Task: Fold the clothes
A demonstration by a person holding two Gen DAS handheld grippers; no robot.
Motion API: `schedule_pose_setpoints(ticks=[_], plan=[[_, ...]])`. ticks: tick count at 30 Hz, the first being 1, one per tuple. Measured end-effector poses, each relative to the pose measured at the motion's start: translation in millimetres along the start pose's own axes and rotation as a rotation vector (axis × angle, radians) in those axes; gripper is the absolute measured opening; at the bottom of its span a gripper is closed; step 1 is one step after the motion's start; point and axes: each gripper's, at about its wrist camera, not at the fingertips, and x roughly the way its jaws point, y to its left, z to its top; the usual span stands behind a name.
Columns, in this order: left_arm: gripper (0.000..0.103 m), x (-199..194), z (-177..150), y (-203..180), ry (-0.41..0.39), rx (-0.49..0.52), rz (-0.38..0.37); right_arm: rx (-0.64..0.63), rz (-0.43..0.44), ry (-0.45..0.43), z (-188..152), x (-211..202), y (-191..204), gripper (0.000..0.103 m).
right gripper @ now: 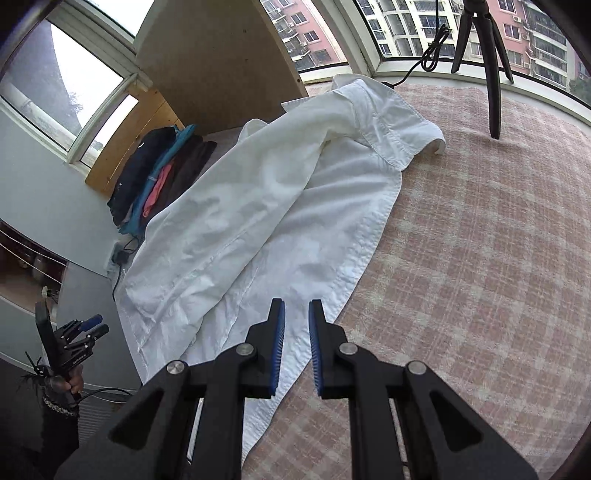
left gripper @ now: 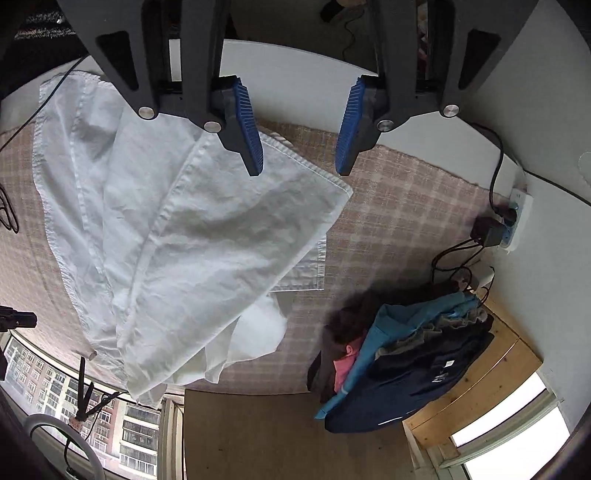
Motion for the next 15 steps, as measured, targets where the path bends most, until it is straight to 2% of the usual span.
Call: schedule_pose_setpoints(ticks=[3,9,11,12,13,15], plan=[[0.045,24,9,19,0.000,0.032,-0.039,0.004,-0.046,-0.010,-18,-10,11,0.015],[0.043,49,16,29,0.008,0.088,-0.214,0.062,-0.121,-0.028,-37,-20,23,0.016],[0.026,45,17,30,0.004,0.102,-0.252,0.077,-0.129,-0.037,-34,-20,26,0.016],[0.005,42,18,30,0.005,0.104,-0.258,0.086,-0.127,-0.040,-31,-19,26,0.016],[0.001,40,18,31,0.007,0.106,-0.263,0.095,-0.124,-0.042,-26,-18,25,0.016],[0.001,28,19,30,-0.011,0.104,-0.284,0.113,-0.117,-0.047,-18,-14,25,0.016]])
